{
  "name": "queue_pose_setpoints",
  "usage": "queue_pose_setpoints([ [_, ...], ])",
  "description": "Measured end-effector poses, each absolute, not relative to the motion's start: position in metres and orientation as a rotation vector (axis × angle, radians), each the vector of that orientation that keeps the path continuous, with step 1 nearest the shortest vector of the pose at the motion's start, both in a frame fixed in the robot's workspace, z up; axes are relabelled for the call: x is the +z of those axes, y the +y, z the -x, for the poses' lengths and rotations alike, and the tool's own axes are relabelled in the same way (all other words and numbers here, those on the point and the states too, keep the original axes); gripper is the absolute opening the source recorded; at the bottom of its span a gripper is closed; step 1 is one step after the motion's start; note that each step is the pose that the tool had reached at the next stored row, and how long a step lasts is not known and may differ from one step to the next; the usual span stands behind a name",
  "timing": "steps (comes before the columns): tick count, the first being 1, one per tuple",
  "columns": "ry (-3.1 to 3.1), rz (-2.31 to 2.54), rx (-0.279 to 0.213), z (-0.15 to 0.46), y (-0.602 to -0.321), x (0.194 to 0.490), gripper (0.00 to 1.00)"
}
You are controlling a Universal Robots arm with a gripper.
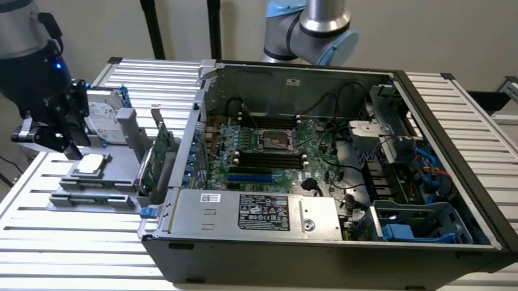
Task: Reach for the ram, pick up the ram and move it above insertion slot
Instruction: 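Pick up the ram and move it above insertion slot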
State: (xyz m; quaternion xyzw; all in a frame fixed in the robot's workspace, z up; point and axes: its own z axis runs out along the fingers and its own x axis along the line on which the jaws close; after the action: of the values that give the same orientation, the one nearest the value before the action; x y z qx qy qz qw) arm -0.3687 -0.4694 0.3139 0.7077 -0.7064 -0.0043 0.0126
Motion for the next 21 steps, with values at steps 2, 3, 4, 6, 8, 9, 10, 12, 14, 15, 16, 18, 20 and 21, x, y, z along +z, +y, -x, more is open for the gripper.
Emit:
queue_pose_setpoints([
  [2,-2.186,-2.222,-0.014,0.369,-0.47,0.31,0.36],
  [3,-2.179,-2.229,-0.014,0.369,-0.47,0.308,0.36],
  [4,-2.173,-2.235,-0.015,0.37,-0.47,0.307,0.36],
  [6,-2.162,-2.246,-0.015,0.37,-0.471,0.303,0.36],
  [8,-2.155,-2.253,-0.015,0.371,-0.471,0.299,0.36],
  [9,-2.151,-2.256,-0.015,0.371,-0.472,0.298,0.36],
  [10,-2.148,-2.26,-0.015,0.371,-0.472,0.296,0.36],
  [12,-2.143,-2.265,-0.015,0.372,-0.473,0.292,0.36],
  [14,-2.14,-2.267,-0.015,0.372,-0.473,0.289,0.36],
  [15,-2.139,-2.268,-0.015,0.373,-0.474,0.287,0.36],
  [16,-2.138,-2.269,-0.015,0.373,-0.474,0.285,0.36],
  [18,-2.138,-2.269,-0.015,0.374,-0.475,0.281,0.36],
  [20,-2.137,-2.27,-0.015,0.374,-0.476,0.278,0.36],
  [21,-2.137,-2.27,-0.015,0.375,-0.476,0.276,0.36],
])
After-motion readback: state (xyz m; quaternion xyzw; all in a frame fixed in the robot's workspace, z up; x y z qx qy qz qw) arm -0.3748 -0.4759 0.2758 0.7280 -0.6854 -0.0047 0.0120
